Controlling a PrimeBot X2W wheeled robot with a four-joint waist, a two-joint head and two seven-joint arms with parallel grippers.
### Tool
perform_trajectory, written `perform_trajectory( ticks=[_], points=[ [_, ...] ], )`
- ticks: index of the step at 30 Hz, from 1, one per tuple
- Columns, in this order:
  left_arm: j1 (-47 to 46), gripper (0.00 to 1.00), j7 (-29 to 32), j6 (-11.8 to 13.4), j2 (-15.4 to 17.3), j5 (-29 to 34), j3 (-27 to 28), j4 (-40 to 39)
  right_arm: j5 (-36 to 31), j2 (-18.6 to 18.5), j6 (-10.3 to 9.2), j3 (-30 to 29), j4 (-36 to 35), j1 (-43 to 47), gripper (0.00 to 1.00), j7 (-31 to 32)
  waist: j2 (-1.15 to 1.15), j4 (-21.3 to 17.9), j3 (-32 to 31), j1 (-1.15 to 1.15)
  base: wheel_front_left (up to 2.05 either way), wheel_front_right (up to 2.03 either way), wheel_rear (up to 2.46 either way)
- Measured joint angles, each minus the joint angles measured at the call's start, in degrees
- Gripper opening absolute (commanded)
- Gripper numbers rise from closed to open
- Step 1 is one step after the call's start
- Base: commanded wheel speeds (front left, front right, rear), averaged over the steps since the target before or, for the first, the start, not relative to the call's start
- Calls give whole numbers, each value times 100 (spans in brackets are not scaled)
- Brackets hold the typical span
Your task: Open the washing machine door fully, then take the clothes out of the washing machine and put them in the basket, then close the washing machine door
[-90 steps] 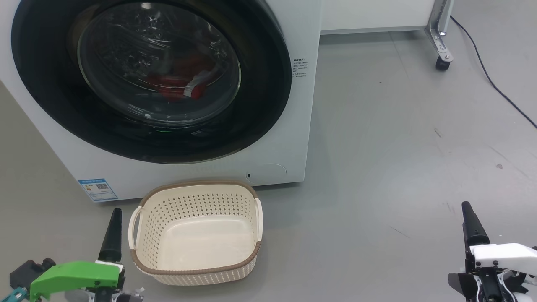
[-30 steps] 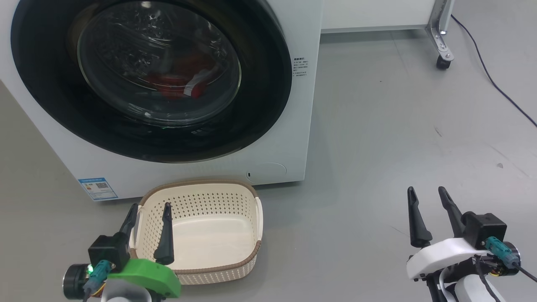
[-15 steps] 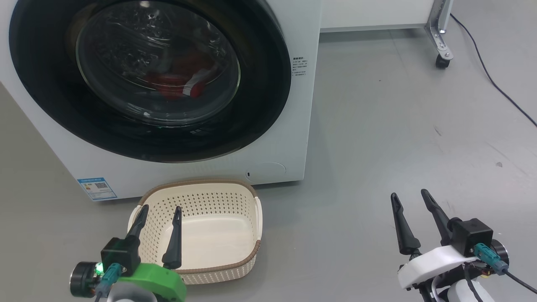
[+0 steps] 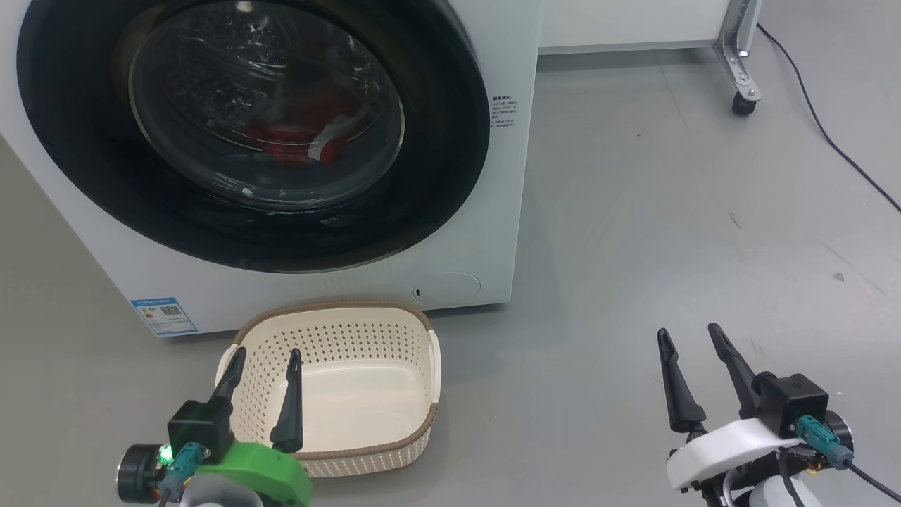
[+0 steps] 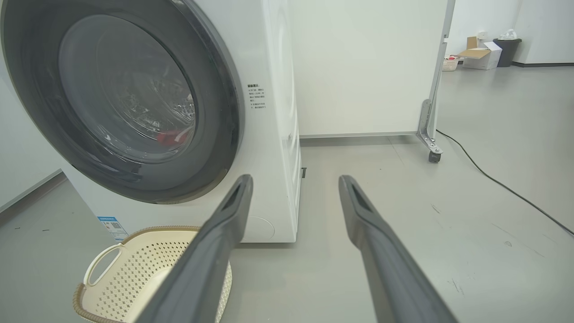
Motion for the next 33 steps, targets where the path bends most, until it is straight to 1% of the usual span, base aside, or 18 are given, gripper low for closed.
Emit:
perform_trajectory(
  ticks=[11, 13, 14, 16, 20, 28, 33],
  points=[
    [0, 100, 0, 0, -22, 0, 29, 49, -41, 53, 8, -62, 2, 7, 100, -1, 0, 8, -6, 0, 0, 0, 0],
    [0, 100, 0, 0, -30, 0, 34, 57, -42, 67, 8, -73, 5, 7, 4, -1, 0, 10, -8, 0, 0, 0, 0],
    [0, 100, 0, 0, -35, 0, 38, 58, -42, 73, 10, -78, 10, 7, 0, -1, 0, 10, -8, 0, 0, 0, 0],
    [0, 100, 0, -1, -44, 0, 43, 64, -47, 75, 60, -89, 13, 8, 0, -1, 0, 12, -9, 0, 0, 0, 0],
    [0, 100, 0, -1, -57, 0, 46, 82, -89, 85, 70, -92, 34, 9, 0, -1, 0, 19, -8, 0, 0, 0, 0],
    [-1, 100, 0, -1, -83, 34, 59, 103, -85, 113, 186, -116, 120, 9, 0, -1, 0, 43, 0, 0, 0, 0, 0],
    [-4, 100, 0, -2, -96, 35, 56, 97, -67, 122, 210, -181, 155, 8, 0, -1, 0, 65, 56, 0, 0, 0, 0]
  ],
)
